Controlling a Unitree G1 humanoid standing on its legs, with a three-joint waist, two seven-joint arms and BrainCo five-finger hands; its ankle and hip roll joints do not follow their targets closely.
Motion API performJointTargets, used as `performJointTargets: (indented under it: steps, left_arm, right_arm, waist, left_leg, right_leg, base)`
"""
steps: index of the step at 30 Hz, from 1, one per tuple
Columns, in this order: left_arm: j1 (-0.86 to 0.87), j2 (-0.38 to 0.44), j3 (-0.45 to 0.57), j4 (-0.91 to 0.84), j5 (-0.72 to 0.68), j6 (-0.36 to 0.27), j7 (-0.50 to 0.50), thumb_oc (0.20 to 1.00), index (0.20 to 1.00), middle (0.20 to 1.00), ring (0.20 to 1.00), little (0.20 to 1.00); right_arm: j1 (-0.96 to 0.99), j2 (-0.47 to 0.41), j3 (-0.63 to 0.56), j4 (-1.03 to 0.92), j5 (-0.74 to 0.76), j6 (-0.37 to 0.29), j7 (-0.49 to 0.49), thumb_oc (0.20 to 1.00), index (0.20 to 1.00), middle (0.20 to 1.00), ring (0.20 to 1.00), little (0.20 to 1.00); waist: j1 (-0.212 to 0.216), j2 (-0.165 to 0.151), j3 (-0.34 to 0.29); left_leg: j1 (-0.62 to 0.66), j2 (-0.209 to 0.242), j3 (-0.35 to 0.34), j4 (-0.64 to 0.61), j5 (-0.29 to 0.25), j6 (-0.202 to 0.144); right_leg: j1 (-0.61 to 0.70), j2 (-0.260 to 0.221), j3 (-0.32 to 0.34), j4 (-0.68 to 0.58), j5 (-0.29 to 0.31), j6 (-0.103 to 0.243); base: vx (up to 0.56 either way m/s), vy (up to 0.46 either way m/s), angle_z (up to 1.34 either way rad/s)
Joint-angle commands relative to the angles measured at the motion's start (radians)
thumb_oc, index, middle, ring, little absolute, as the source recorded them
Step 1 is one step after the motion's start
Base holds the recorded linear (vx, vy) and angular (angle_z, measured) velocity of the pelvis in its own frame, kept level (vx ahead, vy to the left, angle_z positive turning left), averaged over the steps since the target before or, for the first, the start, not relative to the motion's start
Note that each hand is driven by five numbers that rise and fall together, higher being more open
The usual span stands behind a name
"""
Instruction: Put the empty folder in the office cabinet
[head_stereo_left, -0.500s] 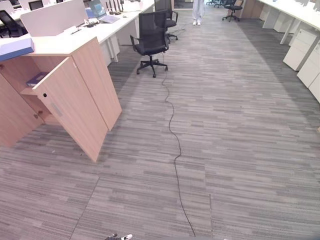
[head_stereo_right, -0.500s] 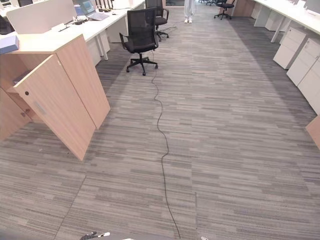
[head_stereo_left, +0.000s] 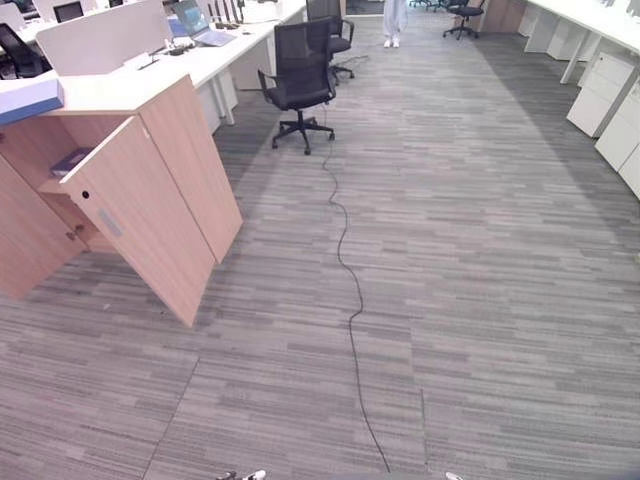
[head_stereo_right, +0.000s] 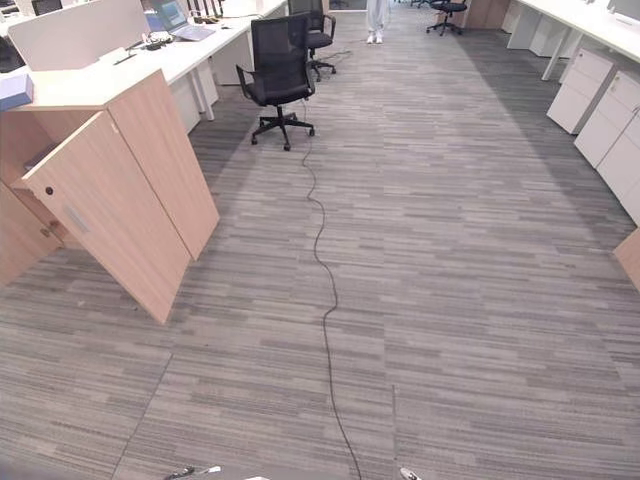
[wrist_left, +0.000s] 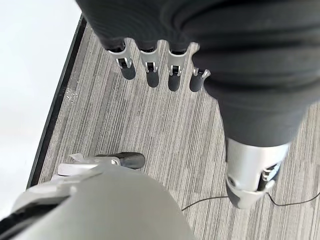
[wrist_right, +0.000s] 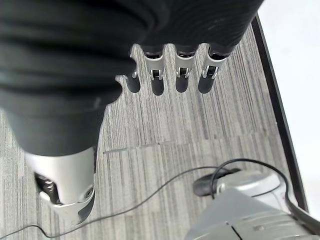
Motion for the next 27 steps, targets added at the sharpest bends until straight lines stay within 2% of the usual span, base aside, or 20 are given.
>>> performJointTargets:
  steps: [1,11,27]
  left_arm:
    - [-0.041,-0.032,0.021,0.046,-0.013,-0.008,-0.009,1.000,1.000,1.000,1.000,1.000]
    - [-0.050,-0.024,-0.031,0.043,0.092,-0.020,0.036,1.000,1.000,1.000,1.000,1.000]
    - [-0.054,-0.024,-0.047,0.044,0.125,-0.025,0.065,1.000,1.000,1.000,1.000,1.000]
  right_arm:
    - [-0.037,-0.017,0.008,0.045,-0.007,0.007,0.004,1.000,1.000,1.000,1.000,1.000]
    - [-0.048,-0.017,0.021,0.050,-0.013,0.004,-0.003,1.000,1.000,1.000,1.000,1.000]
    - [-0.057,-0.021,0.037,0.054,-0.038,0.005,-0.012,1.000,1.000,1.000,1.000,1.000]
  waist:
    - [0.002,-0.014,-0.012]
    - [0.004,-0.014,-0.012]
    - [0.012,-0.015,-0.003]
  left_leg:
    - [0.008,-0.006,-0.122,-0.008,-0.064,-0.006]
    - [0.012,-0.008,-0.125,-0.008,-0.065,-0.006]
    - [0.015,-0.006,-0.132,-0.008,-0.065,-0.008]
  right_leg:
    - [-0.017,-0.019,0.014,-0.001,0.013,0.064]
    - [-0.014,-0.020,0.008,0.001,0.009,0.064]
    - [-0.009,-0.021,-0.010,-0.002,0.009,0.063]
  base:
    - [0.00,0.000,0.00]
    - [0.00,0.000,0.00]
    - [0.00,-0.004,0.01]
